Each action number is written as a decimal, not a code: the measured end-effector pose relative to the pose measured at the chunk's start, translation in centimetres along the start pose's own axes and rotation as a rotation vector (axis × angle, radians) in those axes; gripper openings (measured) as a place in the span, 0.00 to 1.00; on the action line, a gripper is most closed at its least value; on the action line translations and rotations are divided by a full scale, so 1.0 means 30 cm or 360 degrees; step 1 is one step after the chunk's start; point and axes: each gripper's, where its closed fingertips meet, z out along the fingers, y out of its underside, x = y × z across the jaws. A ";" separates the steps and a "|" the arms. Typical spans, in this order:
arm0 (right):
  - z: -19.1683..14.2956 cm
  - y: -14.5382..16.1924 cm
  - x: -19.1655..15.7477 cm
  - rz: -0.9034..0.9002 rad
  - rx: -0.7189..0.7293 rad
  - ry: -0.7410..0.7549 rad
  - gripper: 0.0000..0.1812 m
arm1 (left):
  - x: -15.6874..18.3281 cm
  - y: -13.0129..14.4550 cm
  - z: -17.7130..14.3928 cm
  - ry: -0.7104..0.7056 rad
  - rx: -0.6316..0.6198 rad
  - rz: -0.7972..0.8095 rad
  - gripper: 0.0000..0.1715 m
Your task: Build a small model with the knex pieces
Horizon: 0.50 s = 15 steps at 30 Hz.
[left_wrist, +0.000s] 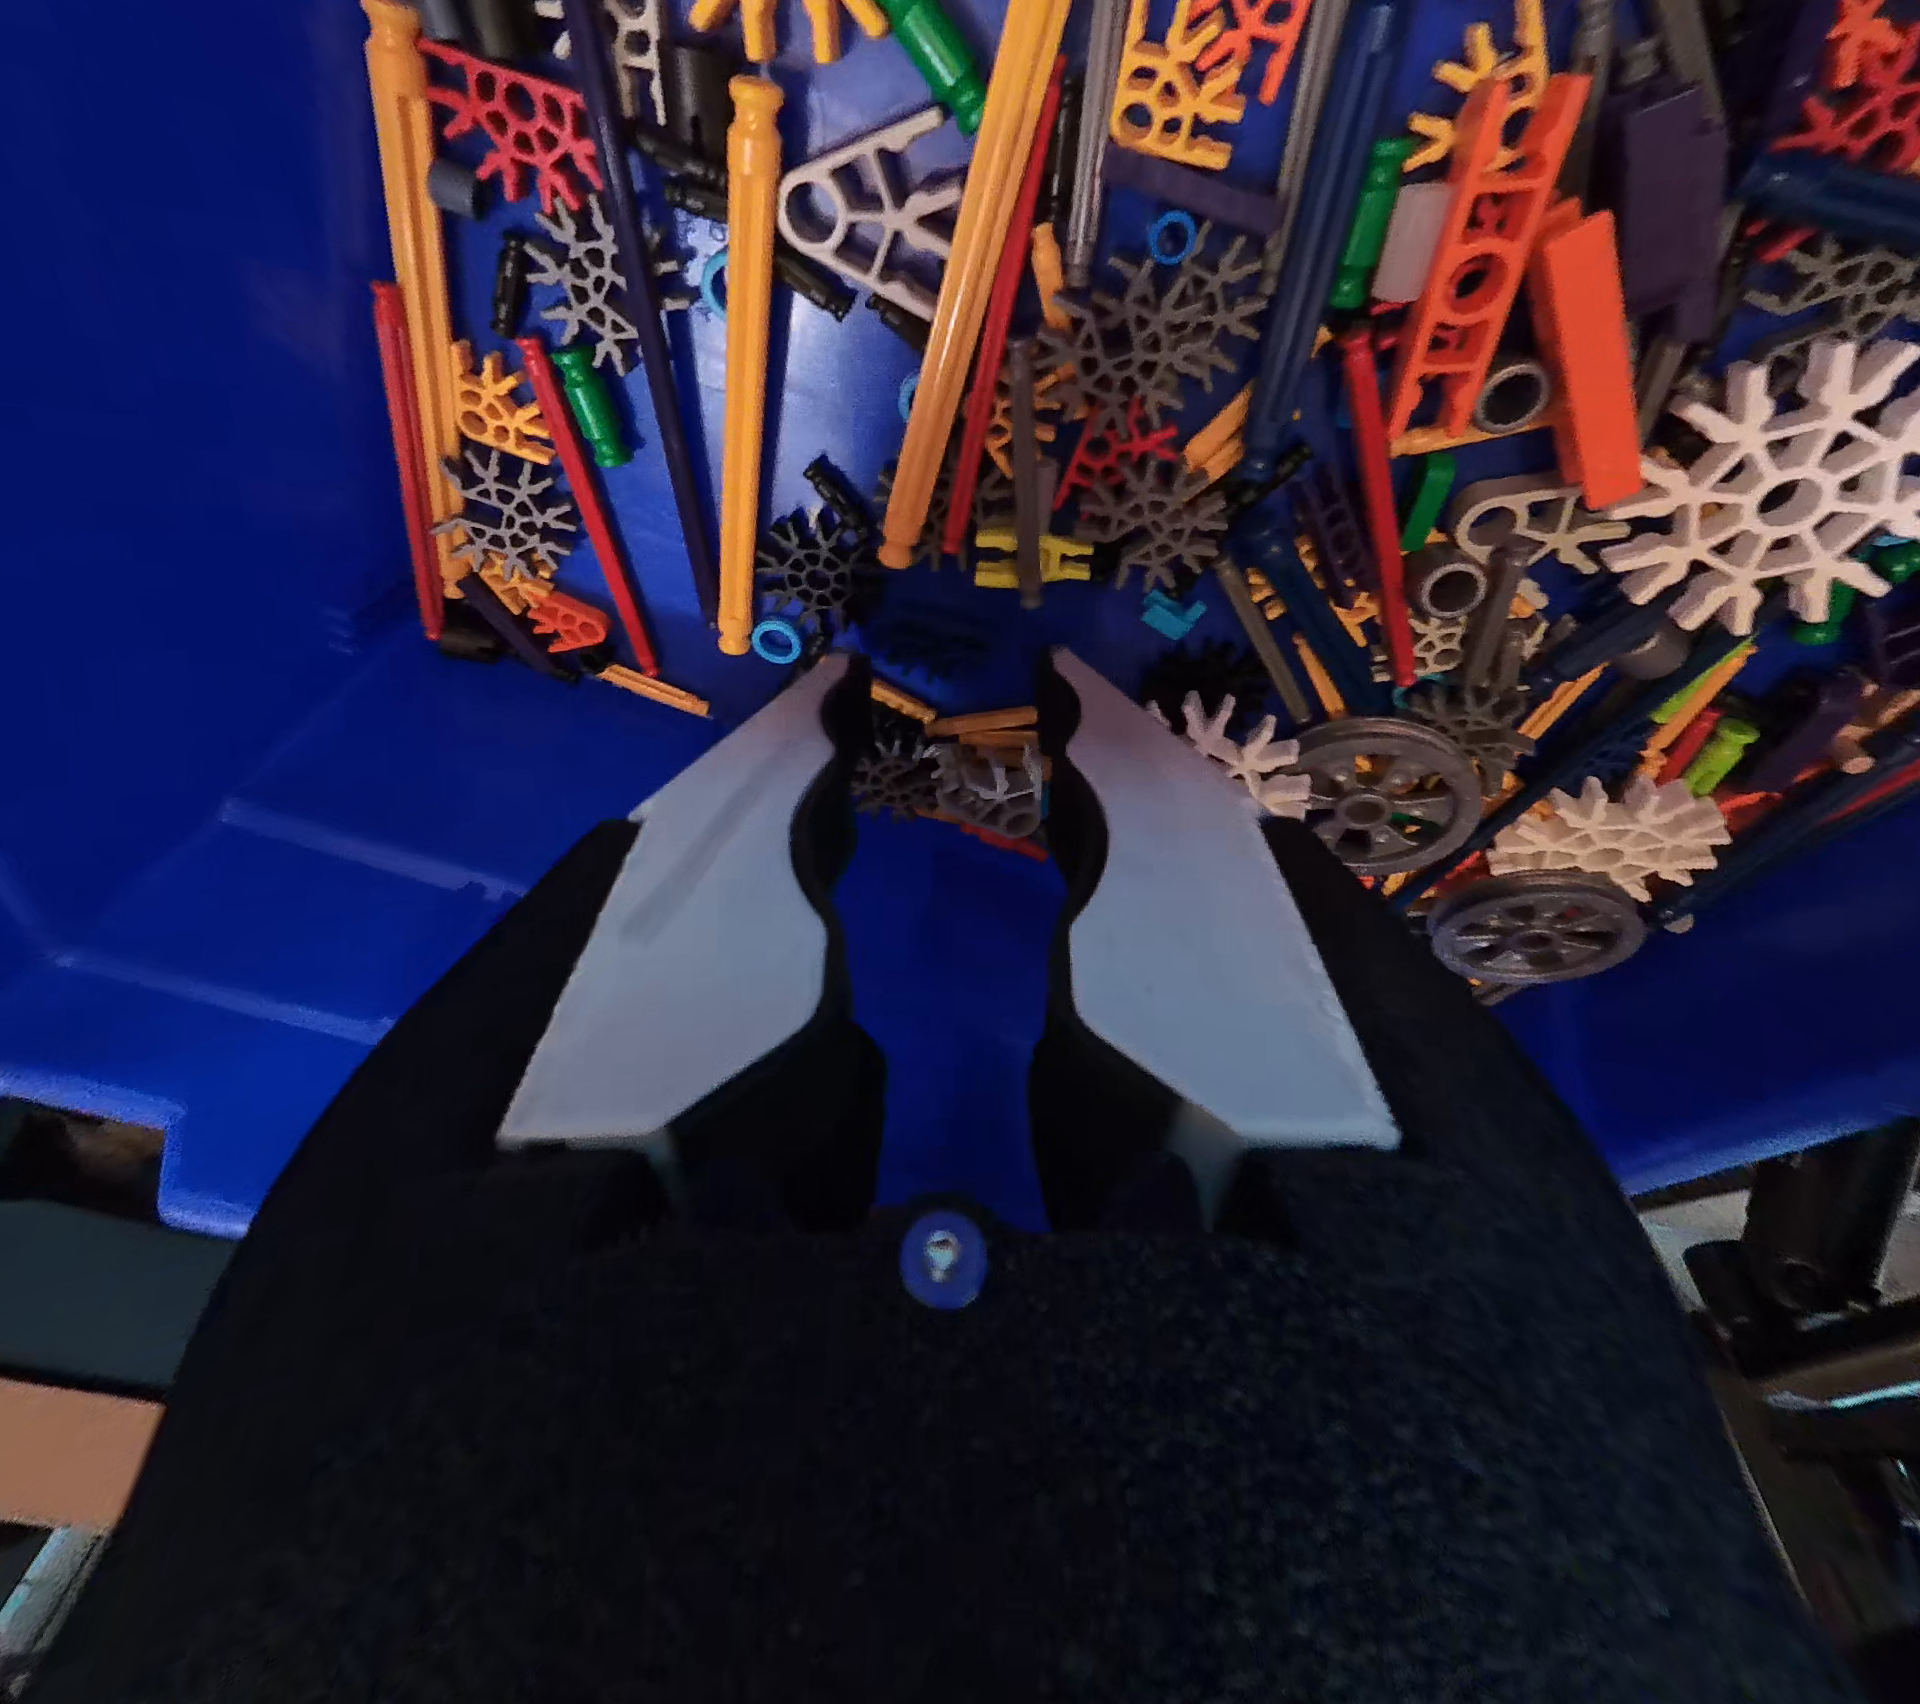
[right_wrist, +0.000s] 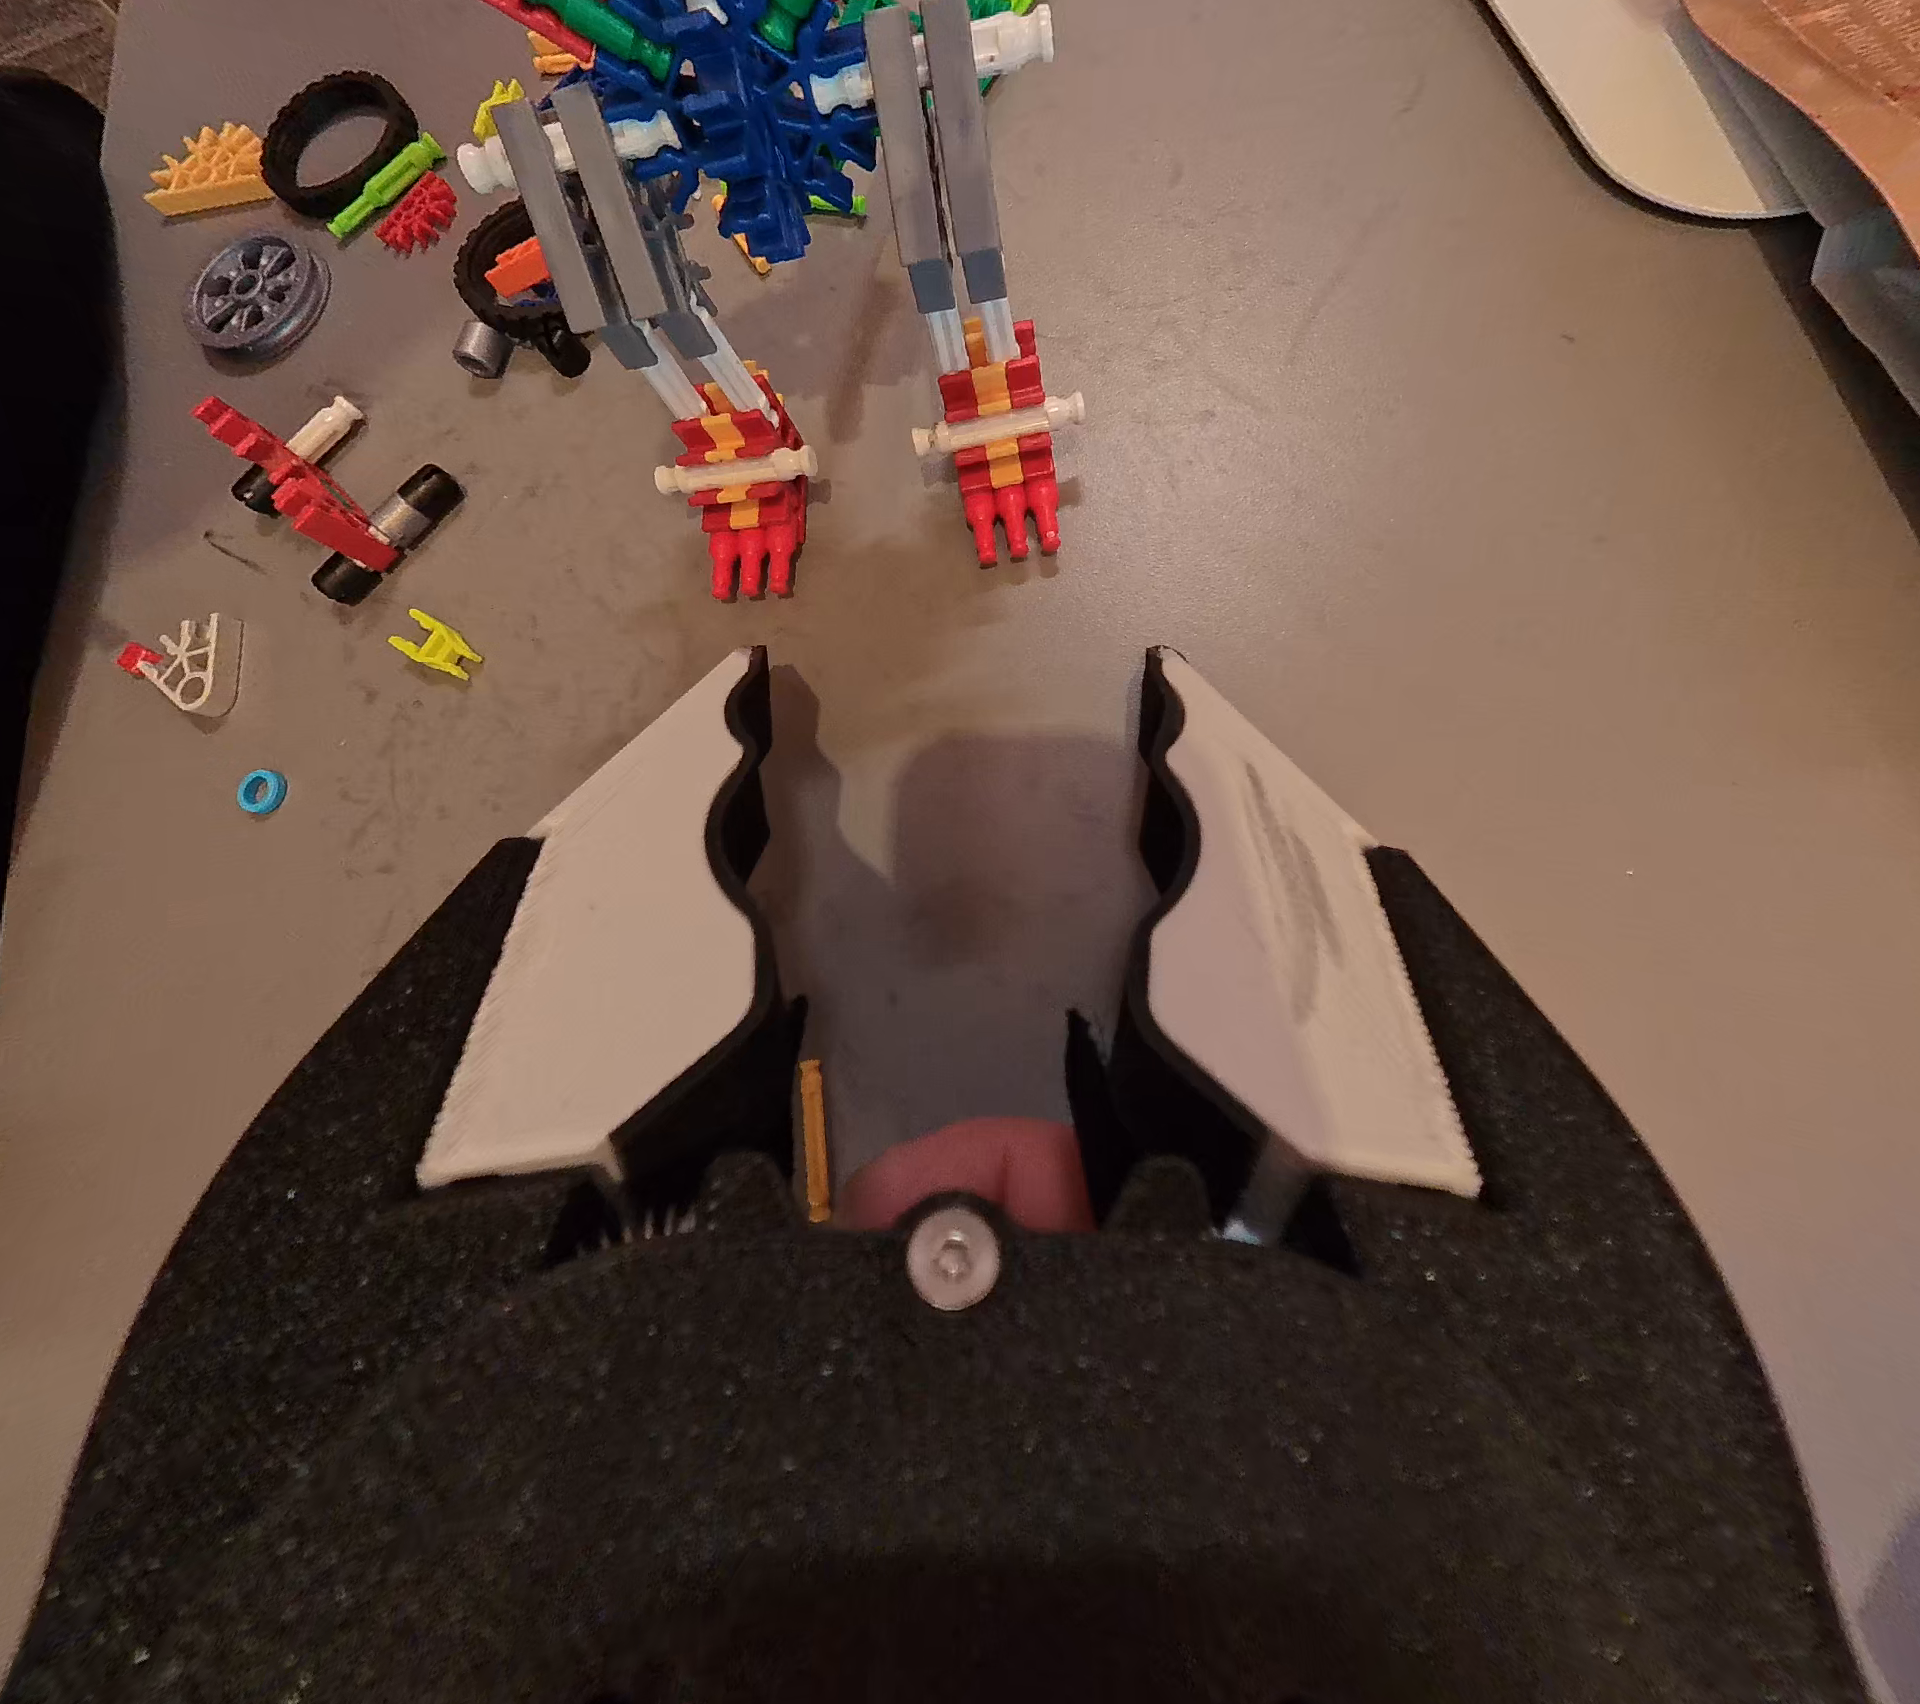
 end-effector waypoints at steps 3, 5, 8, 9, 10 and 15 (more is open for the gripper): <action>0.000 0.000 0.000 -0.0001 0.0000 0.0000 0.39 | 0.007 0.000 0.002 0.0054 -0.0020 0.0019 0.15; 0.000 0.000 0.000 0.0001 0.0001 -0.0002 0.39 | 0.008 -0.001 0.002 0.0085 -0.0031 0.0024 0.14; -0.001 0.000 0.000 0.0004 0.0002 -0.0004 0.39 | 0.008 -0.001 0.003 0.0129 -0.0055 0.0047 0.14; -0.001 0.000 0.000 0.0004 0.0002 -0.0005 0.39 | 0.005 -0.002 0.003 0.0129 -0.0063 0.0053 0.13; -0.001 0.000 -0.001 0.0005 0.0002 -0.0006 0.39 | 0.003 -0.002 0.003 0.0133 -0.0068 0.0058 0.13; -0.002 0.000 -0.001 0.0012 0.0004 -0.0013 0.39 | -0.003 -0.005 0.003 0.0155 -0.0070 0.0054 0.10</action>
